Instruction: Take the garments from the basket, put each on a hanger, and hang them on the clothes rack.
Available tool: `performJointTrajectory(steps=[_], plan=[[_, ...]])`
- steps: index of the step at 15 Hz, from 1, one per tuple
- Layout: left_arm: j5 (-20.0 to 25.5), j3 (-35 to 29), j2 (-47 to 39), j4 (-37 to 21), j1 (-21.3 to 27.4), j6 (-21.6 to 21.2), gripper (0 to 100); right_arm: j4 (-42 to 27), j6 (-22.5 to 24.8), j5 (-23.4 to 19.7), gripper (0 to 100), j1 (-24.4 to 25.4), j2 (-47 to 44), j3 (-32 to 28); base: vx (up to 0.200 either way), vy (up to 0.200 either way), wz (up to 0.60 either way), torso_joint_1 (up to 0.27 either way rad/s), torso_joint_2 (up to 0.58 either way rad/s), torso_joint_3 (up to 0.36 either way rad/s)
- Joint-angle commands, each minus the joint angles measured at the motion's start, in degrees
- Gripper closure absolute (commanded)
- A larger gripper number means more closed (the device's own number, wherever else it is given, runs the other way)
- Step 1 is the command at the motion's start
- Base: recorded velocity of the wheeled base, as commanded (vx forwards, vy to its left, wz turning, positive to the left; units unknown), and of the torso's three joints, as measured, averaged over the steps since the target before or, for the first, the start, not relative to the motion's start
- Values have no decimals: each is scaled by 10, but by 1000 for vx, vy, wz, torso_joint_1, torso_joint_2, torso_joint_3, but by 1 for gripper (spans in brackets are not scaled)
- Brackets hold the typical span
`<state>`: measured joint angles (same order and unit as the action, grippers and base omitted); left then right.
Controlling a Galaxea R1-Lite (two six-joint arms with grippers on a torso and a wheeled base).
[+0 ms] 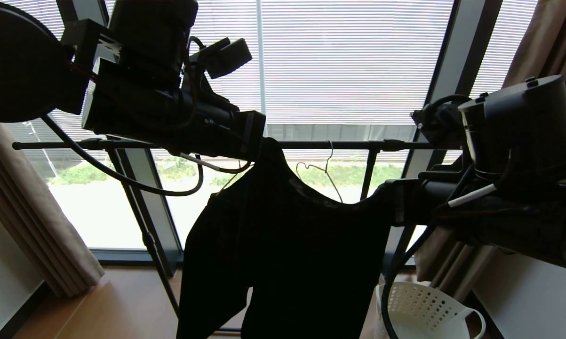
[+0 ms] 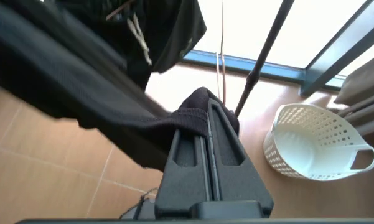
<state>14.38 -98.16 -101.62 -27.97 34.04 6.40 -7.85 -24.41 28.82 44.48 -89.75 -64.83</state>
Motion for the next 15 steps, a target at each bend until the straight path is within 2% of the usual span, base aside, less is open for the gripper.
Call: performJointTrajectory(steps=[1,5,7,10,11,15], plan=[[-1,46,16,0,9,0,100,32,8,2,100,-34,-55,-21,0,0,0,0,0,0],[-1,133,42,0,39,1,100,42,9,1,100,-60,-136,-135,0,0,0,0,0,0],[0,161,51,0,63,4,100,40,9,-2,100,-58,-166,-191,0,0,0,0,0,0],[1,172,53,1,125,37,100,36,14,-4,100,-29,-213,-261,0,0,0,0,0,0],[0,172,51,4,140,41,100,36,14,-5,100,-17,-220,-274,0,0,0,0,0,0],[0,171,42,32,142,81,100,37,8,-7,100,-1,-225,-274,0,0,0,0,0,0]])
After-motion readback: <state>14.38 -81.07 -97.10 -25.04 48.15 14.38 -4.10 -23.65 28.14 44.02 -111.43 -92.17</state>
